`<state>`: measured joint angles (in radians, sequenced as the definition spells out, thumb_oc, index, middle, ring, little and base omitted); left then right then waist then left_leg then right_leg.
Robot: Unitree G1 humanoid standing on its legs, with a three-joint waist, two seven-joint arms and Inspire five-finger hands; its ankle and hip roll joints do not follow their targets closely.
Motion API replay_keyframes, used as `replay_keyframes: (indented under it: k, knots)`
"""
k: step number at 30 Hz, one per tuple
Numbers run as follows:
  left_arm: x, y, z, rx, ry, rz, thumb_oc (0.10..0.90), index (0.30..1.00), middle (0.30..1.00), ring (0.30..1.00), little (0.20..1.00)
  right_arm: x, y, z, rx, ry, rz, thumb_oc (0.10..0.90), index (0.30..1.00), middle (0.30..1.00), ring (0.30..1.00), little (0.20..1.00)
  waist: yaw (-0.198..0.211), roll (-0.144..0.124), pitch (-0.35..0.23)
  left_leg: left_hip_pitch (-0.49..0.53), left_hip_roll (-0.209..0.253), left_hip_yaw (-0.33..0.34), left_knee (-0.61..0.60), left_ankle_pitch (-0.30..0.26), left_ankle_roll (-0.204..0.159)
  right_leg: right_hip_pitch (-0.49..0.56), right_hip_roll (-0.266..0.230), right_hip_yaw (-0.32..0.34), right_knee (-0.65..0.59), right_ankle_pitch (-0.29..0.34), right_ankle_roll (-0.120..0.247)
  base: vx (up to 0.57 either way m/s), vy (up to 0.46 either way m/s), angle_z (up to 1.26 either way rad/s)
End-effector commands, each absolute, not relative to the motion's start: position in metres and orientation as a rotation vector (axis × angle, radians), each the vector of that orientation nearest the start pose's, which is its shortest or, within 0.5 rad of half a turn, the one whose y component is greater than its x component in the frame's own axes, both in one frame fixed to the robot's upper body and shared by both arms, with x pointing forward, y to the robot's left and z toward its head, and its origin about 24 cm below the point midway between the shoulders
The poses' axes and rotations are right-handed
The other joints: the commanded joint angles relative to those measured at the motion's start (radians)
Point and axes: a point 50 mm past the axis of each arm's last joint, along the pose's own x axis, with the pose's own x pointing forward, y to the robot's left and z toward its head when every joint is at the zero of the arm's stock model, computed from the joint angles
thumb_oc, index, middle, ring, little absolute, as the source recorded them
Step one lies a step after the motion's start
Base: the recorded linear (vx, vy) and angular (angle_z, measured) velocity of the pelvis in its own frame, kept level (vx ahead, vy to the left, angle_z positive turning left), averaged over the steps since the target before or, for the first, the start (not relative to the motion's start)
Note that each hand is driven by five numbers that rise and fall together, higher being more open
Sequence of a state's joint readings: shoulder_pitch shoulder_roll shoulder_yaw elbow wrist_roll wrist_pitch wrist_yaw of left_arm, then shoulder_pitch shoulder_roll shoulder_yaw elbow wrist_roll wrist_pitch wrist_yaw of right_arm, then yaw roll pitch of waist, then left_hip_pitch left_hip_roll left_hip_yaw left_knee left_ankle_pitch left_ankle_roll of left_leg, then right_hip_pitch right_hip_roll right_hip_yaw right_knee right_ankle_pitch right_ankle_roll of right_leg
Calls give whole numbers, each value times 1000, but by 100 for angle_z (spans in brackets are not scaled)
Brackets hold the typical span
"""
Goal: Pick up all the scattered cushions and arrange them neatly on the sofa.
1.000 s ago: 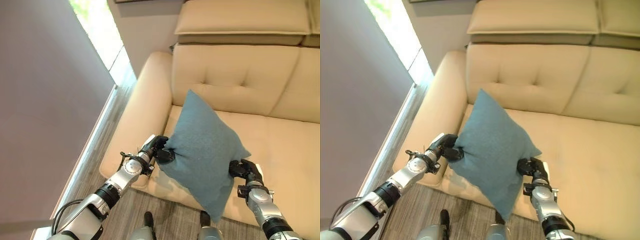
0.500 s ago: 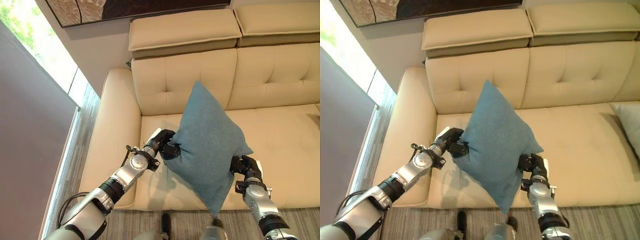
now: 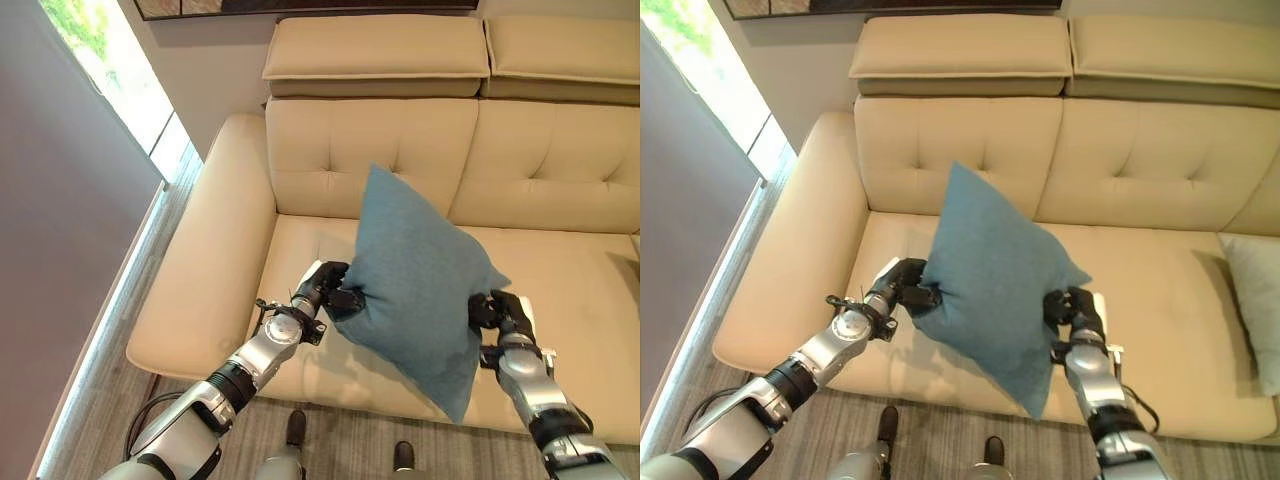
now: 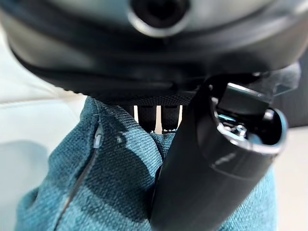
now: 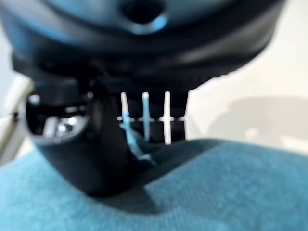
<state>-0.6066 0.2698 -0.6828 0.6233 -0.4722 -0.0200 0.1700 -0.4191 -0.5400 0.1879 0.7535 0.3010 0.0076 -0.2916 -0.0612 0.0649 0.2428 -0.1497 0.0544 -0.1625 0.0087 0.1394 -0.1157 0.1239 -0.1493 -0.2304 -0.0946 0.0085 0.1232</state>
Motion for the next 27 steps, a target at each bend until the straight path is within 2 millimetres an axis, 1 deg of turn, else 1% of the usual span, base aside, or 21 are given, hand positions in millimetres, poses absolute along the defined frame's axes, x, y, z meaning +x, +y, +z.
replay_keyframes:
  k: [1, 2, 3, 4, 5, 6, 7, 8, 10, 13, 14, 15, 16, 17, 19, 20, 22, 23, 24, 25, 27]
  knots:
    - [341, -13, 154, 28, -329, -551, 400, 300, 300, 300, 300, 377, -200, 165, -247, -290, -119, 400, 300, 300, 300, 300, 50, -25, -86, -12, -41, 50, -36, -127, 49, -21, -30, 47, 98, -89, 17, 179, 211, 36]
    - [340, -11, 158, 39, -360, -542, 400, 300, 300, 300, 300, 382, -191, 172, -227, -312, -110, 400, 300, 300, 300, 300, 64, -26, -96, 2, -59, 6, -43, -126, 64, -36, -34, 59, 139, -77, 28, 117, 163, -3]
    - [340, -11, 158, 40, -361, -540, 400, 300, 300, 300, 300, 382, -191, 172, -226, -313, -109, 400, 300, 300, 300, 300, 63, -27, -96, 1, -60, 6, -44, -125, 65, -39, -36, 60, 144, -79, 29, 90, 178, -48]
    - [337, -12, 163, 41, -396, -546, 400, 300, 300, 300, 300, 385, -186, 180, -191, -335, -111, 400, 300, 300, 300, 300, 62, -33, -93, 5, -74, -13, -28, -126, 79, -70, -48, 75, 231, -66, 42, 127, 234, -56]
    - [334, -11, 173, 66, -447, -545, 400, 300, 300, 300, 300, 384, -175, 188, -189, -368, -80, 400, 300, 300, 300, 300, 34, -44, -83, 35, -62, 6, -11, -146, 103, -123, -61, 119, 399, -12, 57, 165, 263, -41]
    - [335, -10, 175, 79, -452, -533, 400, 300, 300, 300, 300, 383, -166, 196, -193, -399, -50, 400, 300, 300, 300, 300, 21, -51, -74, 57, -62, 14, 1, -161, 117, -155, -69, 148, 488, 45, 71, 124, 177, -27]
    - [335, -10, 175, 80, -453, -532, 400, 300, 300, 300, 300, 383, -165, 196, -193, -400, -50, 400, 300, 300, 300, 300, 25, -53, -71, 58, -63, 20, 4, -162, 118, -160, -71, 155, 497, 42, 72, 77, 102, -9]
    - [335, -15, 179, 68, -466, -544, 400, 300, 300, 300, 300, 385, -154, 207, -171, -439, -31, 400, 300, 300, 300, 300, 4, -45, -50, 79, -50, 9, 27, -178, 129, -211, -56, 196, 616, 78, 81, 81, 66, -1]
    - [336, -18, 183, 82, -481, -548, 400, 300, 300, 300, 300, 387, -150, 214, -163, -455, -28, 400, 300, 300, 300, 300, 4, -48, -44, 90, -45, 4, 35, -190, 127, -230, -65, 202, 627, 81, 79, 84, 11, 5]
    - [339, -16, 189, 94, -497, -528, 400, 300, 300, 300, 300, 387, -143, 219, -179, -465, 0, 400, 300, 300, 300, 300, 14, -55, -51, 123, -10, 19, 22, -213, 108, -215, -149, 120, 461, 94, 71, 114, -136, 8]
    - [339, -16, 189, 94, -497, -528, 400, 300, 300, 300, 300, 387, -143, 219, -179, -465, 0, 400, 300, 300, 300, 300, 14, -54, -50, 124, -9, 18, 22, -213, 108, -212, -149, 118, 460, 94, 71, 173, -253, -17]
    - [337, -13, 186, 102, -499, -539, 400, 300, 300, 300, 300, 386, -144, 215, -201, -456, 2, 400, 300, 300, 300, 300, 17, -55, -51, 149, 18, 14, 1, -220, 89, -227, -185, 81, 334, 130, 79, 192, -240, -29]
    - [337, -11, 186, 106, -505, -539, 400, 300, 300, 300, 300, 387, -147, 214, -235, -455, -5, 400, 300, 300, 300, 300, 18, -59, -53, 156, 17, 15, -4, -226, 86, -234, -192, 82, 295, 141, 87, 254, -333, -31]
    - [333, -11, 184, 76, -504, -570, 400, 300, 300, 300, 300, 387, -156, 212, -273, -436, -25, 400, 300, 300, 300, 300, 19, -79, -61, 149, 8, 10, 11, -236, 75, -179, -186, 85, 220, 134, 100, 156, -235, 1]
    - [331, -11, 185, 44, -497, -573, 400, 300, 300, 300, 300, 390, -153, 216, -300, -434, -20, 400, 300, 300, 300, 300, 23, -92, -55, 150, 2, 13, 20, -241, 69, -169, -183, 100, 215, 141, 103, 79, -190, 35]
    - [330, -17, 184, 25, -485, -600, 400, 300, 300, 300, 300, 394, -148, 232, -354, -467, -11, 400, 300, 300, 300, 300, 34, -111, -52, 130, 14, 1, 26, -233, 52, -177, -158, 104, 193, 108, 97, 47, -217, 25]
    - [338, -19, 203, -5, -516, -549, 400, 300, 300, 300, 300, 397, -143, 263, -389, -535, -9, 400, 300, 300, 300, 300, 31, -117, -52, 84, 42, -16, 0, -200, 25, -179, -124, 67, 128, 56, 82, -7, -245, 3]
    - [340, -25, 216, -5, -552, -540, 400, 300, 300, 300, 300, 398, -137, 279, -400, -569, -5, 400, 300, 300, 300, 300, 24, -119, -51, 67, 56, -23, -25, -179, 12, -190, -111, 60, 112, 68, 81, -100, -212, 16]
    - [341, -32, 248, 16, -648, -522, 400, 300, 300, 300, 300, 394, -126, 318, -412, -680, -12, 400, 300, 300, 300, 300, 12, -119, -48, 31, 79, -17, -90, -138, -3, -226, -81, 57, 58, 73, 76, -84, -146, 29]
    - [342, -31, 250, 16, -652, -521, 400, 300, 300, 300, 300, 393, -126, 320, -413, -684, -12, 400, 300, 300, 300, 300, 11, -116, -49, 26, 81, -17, -90, -138, -4, -230, -79, 57, 56, 75, 75, -74, -100, 9]
    - [339, -39, 282, 52, -755, -516, 400, 300, 300, 300, 300, 390, -113, 351, -429, -762, -29, 400, 300, 300, 300, 300, 1, -105, -54, -32, 80, -11, -96, -131, -11, -275, -67, 62, 11, 90, 76, -45, -8, -11]
